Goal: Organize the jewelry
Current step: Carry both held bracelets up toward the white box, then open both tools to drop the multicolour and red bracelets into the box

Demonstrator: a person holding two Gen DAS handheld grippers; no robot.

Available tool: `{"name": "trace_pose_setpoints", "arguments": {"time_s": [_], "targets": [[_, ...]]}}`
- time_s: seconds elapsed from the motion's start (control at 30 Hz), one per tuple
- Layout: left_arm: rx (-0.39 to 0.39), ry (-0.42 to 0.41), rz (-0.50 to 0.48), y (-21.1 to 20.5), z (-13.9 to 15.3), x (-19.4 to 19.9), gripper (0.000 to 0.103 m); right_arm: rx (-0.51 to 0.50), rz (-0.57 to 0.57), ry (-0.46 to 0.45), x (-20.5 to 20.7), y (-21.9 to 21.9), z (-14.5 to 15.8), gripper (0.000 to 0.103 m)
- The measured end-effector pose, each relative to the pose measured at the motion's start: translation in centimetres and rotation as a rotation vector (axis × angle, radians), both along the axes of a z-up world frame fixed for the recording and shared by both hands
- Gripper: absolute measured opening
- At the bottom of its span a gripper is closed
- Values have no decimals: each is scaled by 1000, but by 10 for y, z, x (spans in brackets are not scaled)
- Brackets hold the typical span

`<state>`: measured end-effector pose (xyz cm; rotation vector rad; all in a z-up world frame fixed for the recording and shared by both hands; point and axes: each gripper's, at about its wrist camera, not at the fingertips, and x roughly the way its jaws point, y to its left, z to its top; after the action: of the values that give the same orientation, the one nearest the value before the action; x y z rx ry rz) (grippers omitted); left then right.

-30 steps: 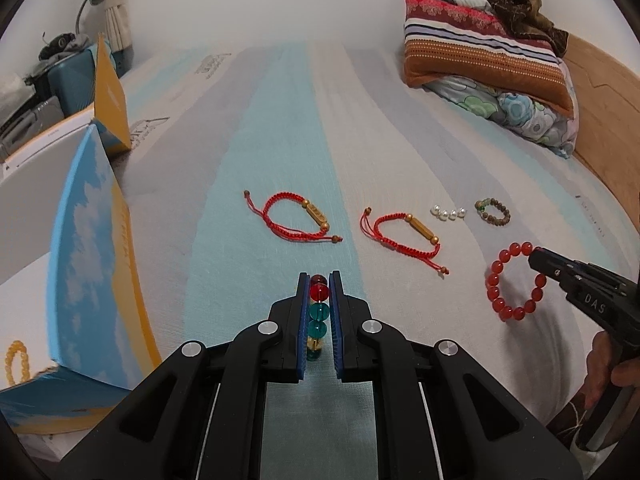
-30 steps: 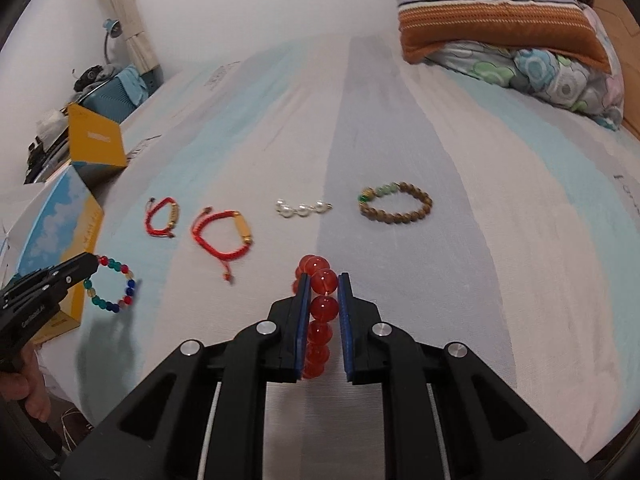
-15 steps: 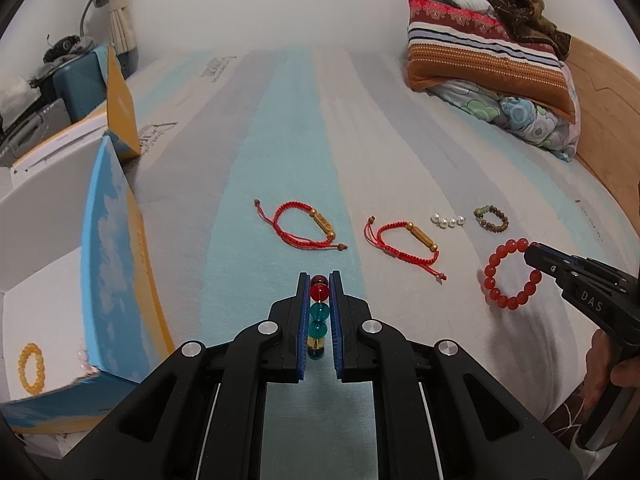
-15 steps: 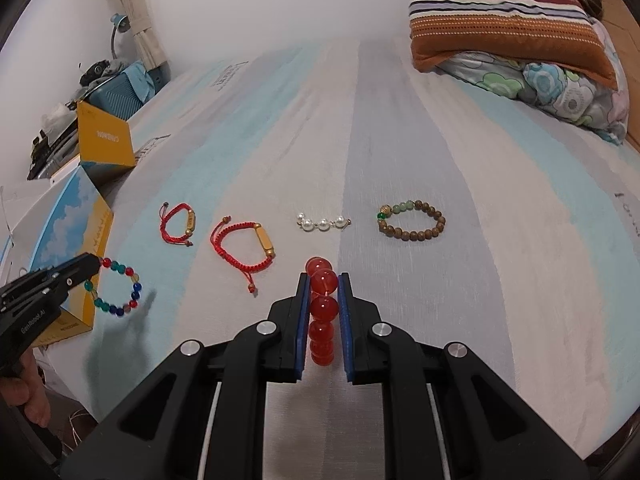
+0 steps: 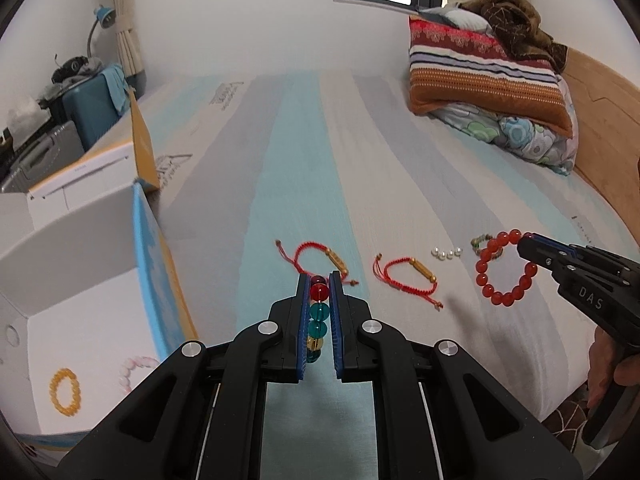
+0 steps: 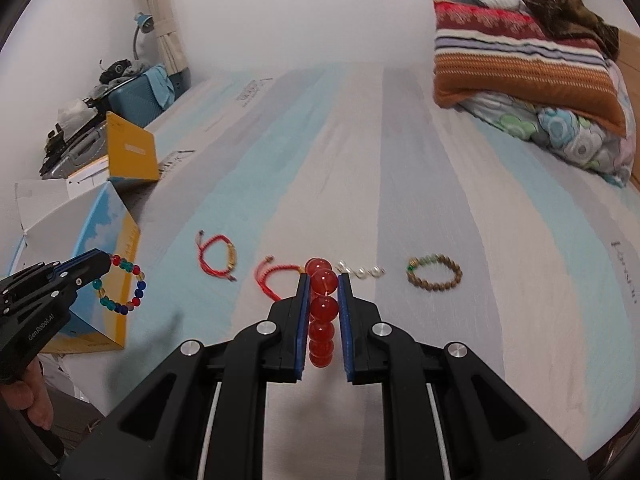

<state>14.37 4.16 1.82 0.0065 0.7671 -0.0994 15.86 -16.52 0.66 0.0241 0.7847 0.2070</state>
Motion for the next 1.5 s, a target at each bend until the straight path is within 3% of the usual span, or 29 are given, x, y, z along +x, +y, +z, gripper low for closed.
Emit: {"name": "trace_pose_setpoints", "arguments": {"time_s": [0.4,0.83,1.2,1.5], "targets": [[13,-57,35,29,42,-4,9,-3,74,-42,7,57,41,13],[-11,-111,93,80,67,-28,9,-13,164,-83,2,135,71,13],[-1,-110,193,150,70,-57,9,-11,289,-111,-13,227,84,13],[5,-71,305,216,53,-79,9,-7,387,-88,-26,299,72,13]]}}
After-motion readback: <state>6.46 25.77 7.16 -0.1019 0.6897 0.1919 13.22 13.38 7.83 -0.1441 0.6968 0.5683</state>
